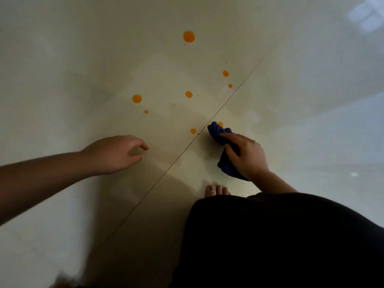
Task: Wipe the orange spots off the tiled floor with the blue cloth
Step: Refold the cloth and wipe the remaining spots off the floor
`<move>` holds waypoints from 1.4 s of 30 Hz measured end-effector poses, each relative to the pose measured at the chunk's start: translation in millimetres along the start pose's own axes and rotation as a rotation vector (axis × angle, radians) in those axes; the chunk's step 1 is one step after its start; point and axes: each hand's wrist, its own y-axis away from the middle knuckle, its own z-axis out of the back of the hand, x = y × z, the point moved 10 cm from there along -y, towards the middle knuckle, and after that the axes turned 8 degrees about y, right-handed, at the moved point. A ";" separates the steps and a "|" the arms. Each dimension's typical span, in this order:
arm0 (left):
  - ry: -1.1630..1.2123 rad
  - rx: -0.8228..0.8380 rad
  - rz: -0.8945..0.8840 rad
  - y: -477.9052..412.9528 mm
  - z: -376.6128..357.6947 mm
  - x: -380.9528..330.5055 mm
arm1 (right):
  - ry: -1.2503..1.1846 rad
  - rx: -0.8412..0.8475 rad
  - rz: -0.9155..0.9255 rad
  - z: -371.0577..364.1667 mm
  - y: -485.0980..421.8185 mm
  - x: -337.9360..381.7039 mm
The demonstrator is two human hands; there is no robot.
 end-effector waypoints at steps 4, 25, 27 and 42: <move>0.024 -0.204 -0.040 -11.3 -6.0 -12.5 | 0.140 0.102 0.330 -50.5 26.9 6.0; -0.146 -0.566 0.091 -38.0 -68.8 -31.4 | -0.009 -0.069 0.406 -71.7 -10.2 22.7; -0.150 -0.586 0.092 -37.6 -68.5 -31.3 | 0.011 -0.035 0.471 -72.5 8.8 -2.1; -0.159 -0.650 0.087 -34.7 -65.5 -33.8 | 0.062 0.000 0.251 -73.9 -27.9 -23.7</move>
